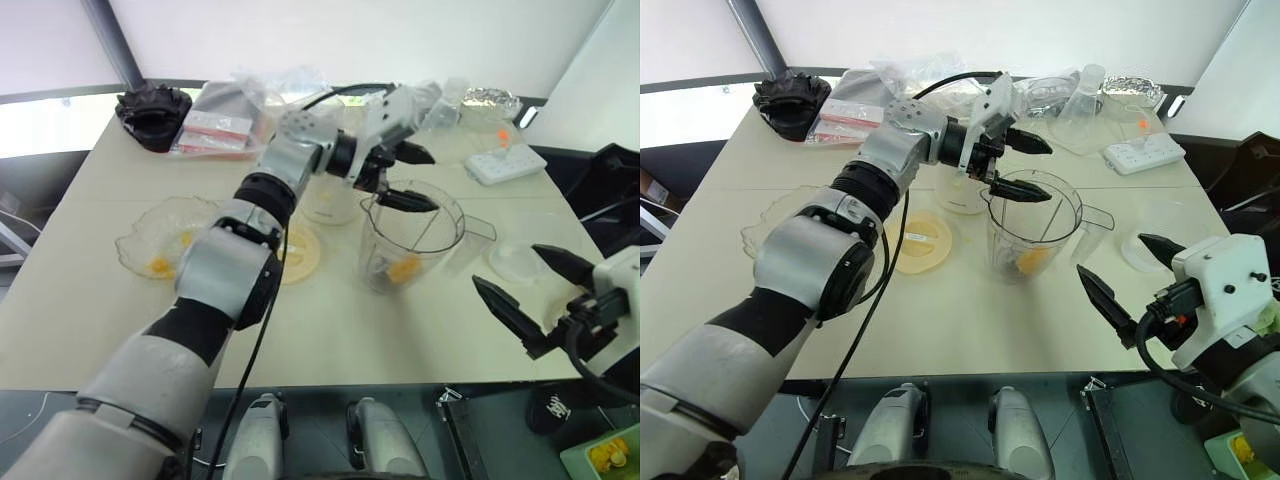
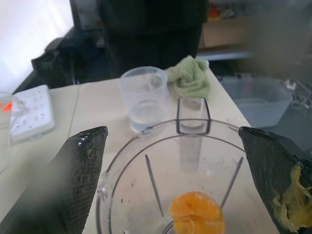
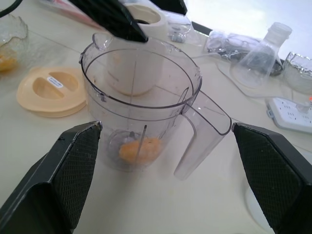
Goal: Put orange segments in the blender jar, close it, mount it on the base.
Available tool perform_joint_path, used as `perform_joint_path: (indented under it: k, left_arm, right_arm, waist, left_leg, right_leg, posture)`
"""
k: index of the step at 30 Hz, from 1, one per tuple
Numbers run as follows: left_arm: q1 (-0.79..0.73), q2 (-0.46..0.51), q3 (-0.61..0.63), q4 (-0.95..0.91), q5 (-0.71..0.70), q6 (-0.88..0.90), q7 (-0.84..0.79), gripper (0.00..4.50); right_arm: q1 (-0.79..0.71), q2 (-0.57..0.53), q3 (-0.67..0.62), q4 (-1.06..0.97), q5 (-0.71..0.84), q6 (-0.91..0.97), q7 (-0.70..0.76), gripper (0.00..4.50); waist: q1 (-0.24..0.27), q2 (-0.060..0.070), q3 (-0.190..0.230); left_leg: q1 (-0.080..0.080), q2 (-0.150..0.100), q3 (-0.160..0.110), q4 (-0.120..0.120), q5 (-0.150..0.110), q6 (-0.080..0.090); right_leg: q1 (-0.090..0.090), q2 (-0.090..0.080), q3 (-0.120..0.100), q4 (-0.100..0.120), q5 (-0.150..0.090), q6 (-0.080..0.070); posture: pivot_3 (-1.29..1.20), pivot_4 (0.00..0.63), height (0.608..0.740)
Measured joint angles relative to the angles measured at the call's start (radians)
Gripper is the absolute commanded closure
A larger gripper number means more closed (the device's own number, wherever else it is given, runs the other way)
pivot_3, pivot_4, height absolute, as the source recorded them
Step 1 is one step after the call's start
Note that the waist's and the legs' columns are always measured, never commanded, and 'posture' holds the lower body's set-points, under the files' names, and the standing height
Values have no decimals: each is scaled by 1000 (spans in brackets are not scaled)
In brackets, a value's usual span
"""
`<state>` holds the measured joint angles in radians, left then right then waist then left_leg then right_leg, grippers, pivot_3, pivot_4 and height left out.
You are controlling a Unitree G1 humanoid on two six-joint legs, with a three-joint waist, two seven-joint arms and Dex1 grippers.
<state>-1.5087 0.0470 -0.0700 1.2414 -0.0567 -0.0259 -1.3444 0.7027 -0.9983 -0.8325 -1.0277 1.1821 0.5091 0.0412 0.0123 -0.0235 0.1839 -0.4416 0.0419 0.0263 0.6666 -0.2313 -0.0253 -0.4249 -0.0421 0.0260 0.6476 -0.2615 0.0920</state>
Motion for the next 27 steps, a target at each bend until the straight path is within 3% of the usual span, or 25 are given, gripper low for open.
perform_joint_path:
  k: [7,12,18,23,27]
  left_arm:
    - [22,130,67,-48,-29,48,8,23]
    - [148,226,86,-179,-43,108,10,23]
    - [462,306,65,-575,-65,305,45,23]
    - [770,392,43,-967,-130,528,68,23]
    - [894,408,34,-1137,-176,624,101,23]
  right_arm:
    - [27,65,54,-1,-77,8,-13,0]
    - [42,161,92,2,-172,19,0,0]
    - [30,248,118,130,-312,21,111,0]
    - [-85,282,147,267,-404,18,154,0]
    - [-218,316,200,431,-486,6,160,0]
  waist:
    - [-1,0,0]
    - [0,1,-1]
    - [0,1,-1]
    - [-5,3,-2]
    - [1,3,-2]
  left_leg:
    - [0,0,0,0,0,0]
    - [1,1,0,0,0,0]
    - [1,1,1,1,0,0]
    - [3,2,1,1,0,0]
    - [10,2,2,1,2,2]
  right_leg:
    - [0,0,0,0,1,2]
    - [0,0,0,2,1,3]
    - [1,-1,0,2,2,3]
    - [1,0,1,5,1,2]
    - [8,-1,1,5,0,-1]
  posture:
    - [0,150,740]
    - [0,150,740]
    - [0,150,740]
    - [0,150,740]
    - [0,150,740]
